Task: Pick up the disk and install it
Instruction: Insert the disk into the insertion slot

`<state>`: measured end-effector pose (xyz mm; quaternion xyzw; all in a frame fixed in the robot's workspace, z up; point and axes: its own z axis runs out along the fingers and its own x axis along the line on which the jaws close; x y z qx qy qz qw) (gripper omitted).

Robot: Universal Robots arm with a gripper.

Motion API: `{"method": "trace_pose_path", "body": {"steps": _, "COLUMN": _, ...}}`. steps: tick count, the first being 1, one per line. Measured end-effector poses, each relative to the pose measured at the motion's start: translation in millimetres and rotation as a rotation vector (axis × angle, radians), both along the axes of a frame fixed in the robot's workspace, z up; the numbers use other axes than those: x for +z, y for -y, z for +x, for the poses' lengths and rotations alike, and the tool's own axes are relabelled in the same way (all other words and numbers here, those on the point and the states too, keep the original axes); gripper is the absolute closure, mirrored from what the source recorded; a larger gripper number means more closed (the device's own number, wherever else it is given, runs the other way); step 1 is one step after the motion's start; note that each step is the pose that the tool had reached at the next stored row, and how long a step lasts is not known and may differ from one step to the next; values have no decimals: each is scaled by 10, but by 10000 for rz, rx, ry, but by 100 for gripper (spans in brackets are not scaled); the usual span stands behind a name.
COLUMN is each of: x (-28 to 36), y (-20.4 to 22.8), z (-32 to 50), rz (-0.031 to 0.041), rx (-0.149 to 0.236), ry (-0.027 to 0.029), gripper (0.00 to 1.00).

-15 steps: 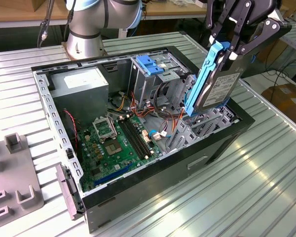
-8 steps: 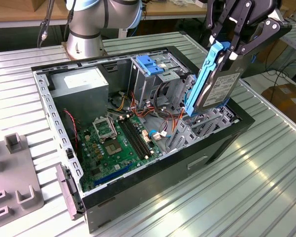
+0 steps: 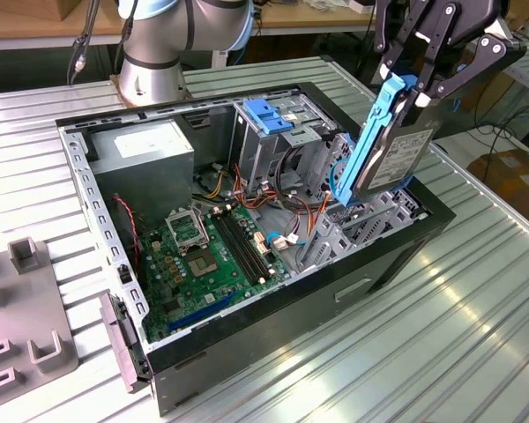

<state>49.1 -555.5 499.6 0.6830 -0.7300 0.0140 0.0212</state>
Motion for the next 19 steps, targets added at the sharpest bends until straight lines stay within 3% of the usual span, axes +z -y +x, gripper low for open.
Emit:
{"method": "trace_pose_path", "body": {"steps": 6, "x": -48, "y": -15, "z": 51, "rz": 2, "rx": 656, "ry": -1, "gripper": 63}}
{"method": "trace_pose_path", "body": {"steps": 11, "x": -104, "y": -37, "z": 82, "rz": 47, "rx": 643, "ry": 1, "gripper": 63}}
{"method": "trace_pose_path", "body": {"steps": 19, "x": -179, "y": -57, "z": 88, "rz": 51, "rx": 413, "ry": 1, "gripper": 63}}
